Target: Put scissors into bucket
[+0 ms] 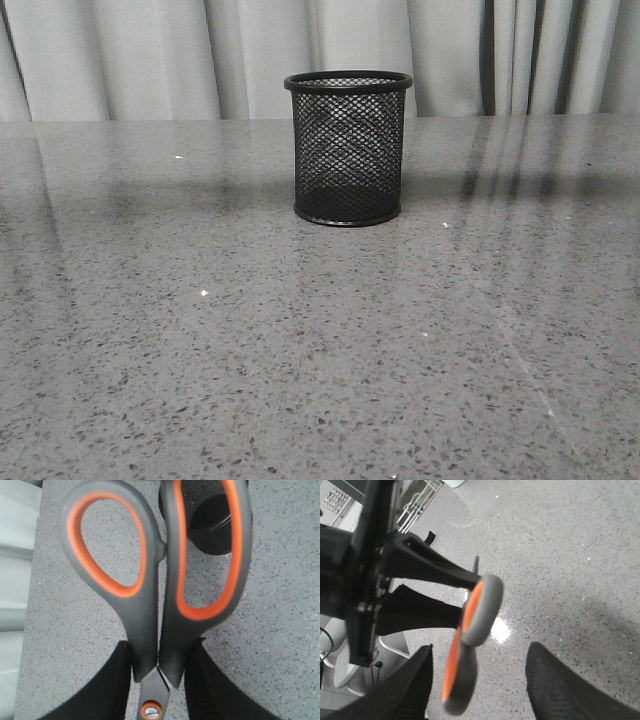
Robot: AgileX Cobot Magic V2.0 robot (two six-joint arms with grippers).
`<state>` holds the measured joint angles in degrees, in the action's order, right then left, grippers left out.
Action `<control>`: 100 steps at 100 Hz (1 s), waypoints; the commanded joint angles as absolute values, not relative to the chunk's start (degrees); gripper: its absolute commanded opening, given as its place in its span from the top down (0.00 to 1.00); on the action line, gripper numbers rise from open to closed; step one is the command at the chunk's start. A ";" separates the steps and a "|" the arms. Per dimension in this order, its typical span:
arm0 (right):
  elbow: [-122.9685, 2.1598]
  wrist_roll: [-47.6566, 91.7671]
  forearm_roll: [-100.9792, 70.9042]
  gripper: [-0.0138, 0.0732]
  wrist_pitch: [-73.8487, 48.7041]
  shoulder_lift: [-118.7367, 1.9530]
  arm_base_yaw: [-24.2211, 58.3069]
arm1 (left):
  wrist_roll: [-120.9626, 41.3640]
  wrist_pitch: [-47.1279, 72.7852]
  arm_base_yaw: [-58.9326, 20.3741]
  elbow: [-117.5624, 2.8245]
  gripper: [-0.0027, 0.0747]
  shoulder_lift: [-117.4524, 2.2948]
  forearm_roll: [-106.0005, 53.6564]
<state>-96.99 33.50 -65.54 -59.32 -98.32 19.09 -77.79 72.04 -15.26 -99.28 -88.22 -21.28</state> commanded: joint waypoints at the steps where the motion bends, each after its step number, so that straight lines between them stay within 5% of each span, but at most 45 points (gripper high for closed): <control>1: -99.12 34.47 -69.02 0.41 -57.47 -96.64 19.19 | -77.77 69.94 -15.66 -101.27 0.99 -85.67 -24.08; 45: -99.12 35.79 -71.63 0.42 -56.98 -98.08 20.76 | -78.94 69.67 -15.66 -101.27 0.99 -85.67 -25.31; 76: -99.12 35.79 -71.63 0.89 -56.84 -98.08 20.78 | -78.94 69.67 -15.66 -101.27 0.99 -85.67 -25.78; 88: -99.12 35.79 -71.63 0.93 -56.84 -98.08 20.78 | -78.94 69.67 -15.66 -101.27 0.92 -85.67 -25.78; 100: -99.12 35.79 -71.63 0.93 -56.84 -98.08 20.78 | -78.94 69.79 -15.66 -101.27 0.73 -85.55 -25.86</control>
